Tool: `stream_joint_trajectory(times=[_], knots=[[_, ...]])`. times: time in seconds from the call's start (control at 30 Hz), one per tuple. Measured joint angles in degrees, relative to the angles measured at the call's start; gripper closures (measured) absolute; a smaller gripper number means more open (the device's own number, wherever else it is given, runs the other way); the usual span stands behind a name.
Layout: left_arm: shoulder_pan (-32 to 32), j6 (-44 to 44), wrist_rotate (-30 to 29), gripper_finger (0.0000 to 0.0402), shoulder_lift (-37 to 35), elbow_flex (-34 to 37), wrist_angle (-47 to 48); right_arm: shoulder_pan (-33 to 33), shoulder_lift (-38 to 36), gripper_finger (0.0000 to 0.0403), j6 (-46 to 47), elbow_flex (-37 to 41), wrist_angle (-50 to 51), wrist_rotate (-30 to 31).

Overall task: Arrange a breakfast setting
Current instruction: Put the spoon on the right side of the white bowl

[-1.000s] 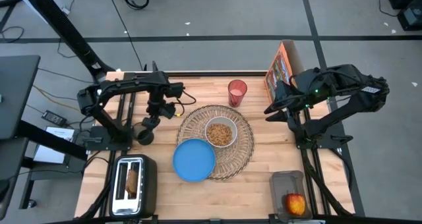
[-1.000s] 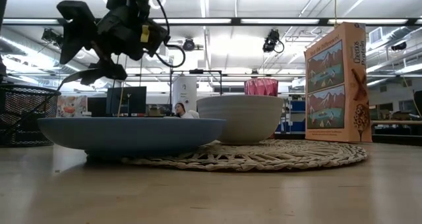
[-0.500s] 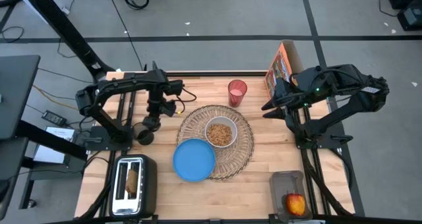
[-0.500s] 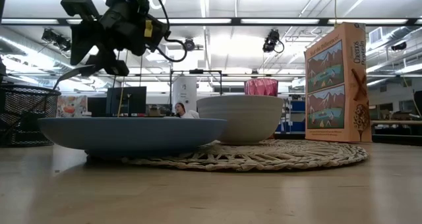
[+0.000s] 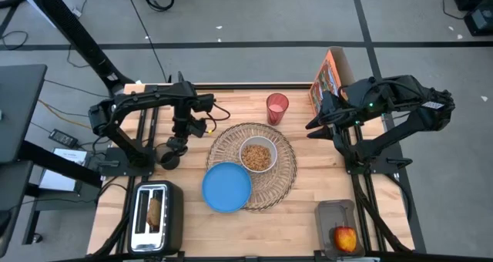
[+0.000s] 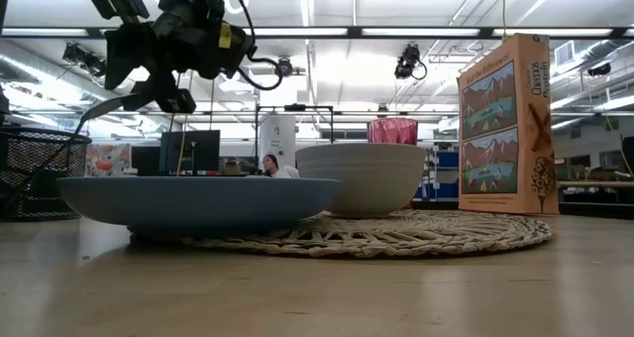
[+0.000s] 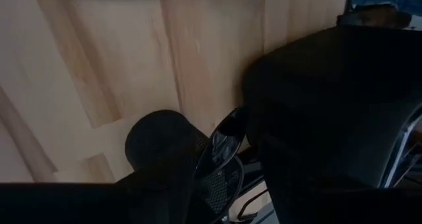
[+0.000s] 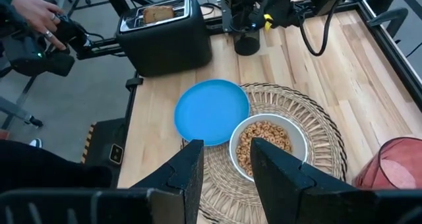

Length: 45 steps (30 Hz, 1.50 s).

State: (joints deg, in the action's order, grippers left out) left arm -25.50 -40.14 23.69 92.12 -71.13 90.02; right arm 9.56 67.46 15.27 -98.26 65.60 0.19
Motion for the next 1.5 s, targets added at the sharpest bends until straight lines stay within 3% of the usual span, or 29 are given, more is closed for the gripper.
stream_joint_trajectory(times=[0.27, 0.63, 1.0, 1.5], knots=[[0.3, -2.4, 3.7, 0.0214, 0.0, 2.0, 0.0, 0.0, 0.0, 0.027, 0.2, 0.0, 0.0, 0.0], [2.0, -3.6, 2.6, 0.0225, 0.0, 3.6, -2.0, 0.0, 0.0, 0.027, -0.4, 0.0, -0.9, 0.1], [2.3, -4.7, 2.5, 0.0306, 0.0, 3.6, -1.8, 0.0, 0.0, 0.027, -0.4, 0.0, -1.3, 0.2], [2.2, -2.5, 2.2, 0.0383, -0.8, 3.7, 0.1, 0.0, 0.0, 0.027, -1.5, 0.0, -1.3, 0.2]])
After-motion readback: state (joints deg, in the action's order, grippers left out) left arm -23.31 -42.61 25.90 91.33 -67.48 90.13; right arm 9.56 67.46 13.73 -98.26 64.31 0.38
